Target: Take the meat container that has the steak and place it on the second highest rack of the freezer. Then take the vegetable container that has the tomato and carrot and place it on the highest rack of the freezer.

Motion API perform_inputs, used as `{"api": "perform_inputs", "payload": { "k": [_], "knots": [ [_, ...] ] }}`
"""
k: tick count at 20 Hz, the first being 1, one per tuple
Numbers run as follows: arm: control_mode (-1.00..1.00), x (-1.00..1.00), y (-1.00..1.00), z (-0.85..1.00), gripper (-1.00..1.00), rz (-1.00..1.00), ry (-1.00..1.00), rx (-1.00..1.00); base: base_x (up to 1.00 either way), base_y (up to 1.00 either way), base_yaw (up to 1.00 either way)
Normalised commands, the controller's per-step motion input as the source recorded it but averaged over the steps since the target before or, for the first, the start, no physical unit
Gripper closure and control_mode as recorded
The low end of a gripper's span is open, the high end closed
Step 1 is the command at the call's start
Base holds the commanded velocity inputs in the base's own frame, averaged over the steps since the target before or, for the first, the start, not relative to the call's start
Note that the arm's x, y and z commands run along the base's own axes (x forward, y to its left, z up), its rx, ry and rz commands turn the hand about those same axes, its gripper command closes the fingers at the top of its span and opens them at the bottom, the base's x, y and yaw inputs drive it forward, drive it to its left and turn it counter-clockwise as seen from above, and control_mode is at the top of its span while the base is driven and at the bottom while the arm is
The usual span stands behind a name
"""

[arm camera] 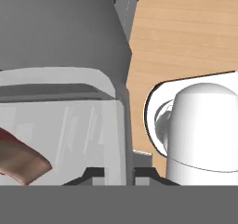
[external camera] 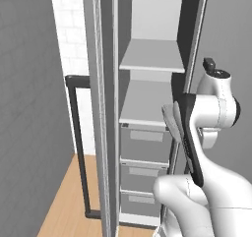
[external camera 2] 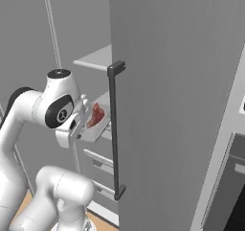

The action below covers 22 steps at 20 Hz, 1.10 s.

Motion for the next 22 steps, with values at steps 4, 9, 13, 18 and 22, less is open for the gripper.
{"api": "perform_inputs", "payload": {
  "k": [4, 9, 13, 18, 22],
  "knots": [
    [1.00, 0.00, 0.00, 0.00, 1.00, 0.00, 0.00, 0.00, 0.52, 0.14, 0.01],
    [1.00, 0.00, 0.00, 0.00, 1.00, 0.00, 0.00, 0.00, 0.05, 0.32, 0.12],
    [1.00, 0.00, 0.00, 0.00, 1.00, 0.00, 0.00, 0.00, 0.00, 0.25, 0.18],
    [1.00, 0.00, 0.00, 0.00, 1.00, 0.00, 0.00, 0.00, 0.00, 0.15, 0.18],
    [1.00, 0.00, 0.00, 0.00, 1.00, 0.00, 0.00, 0.00, 0.00, 0.11, 0.08]
  ]
}}
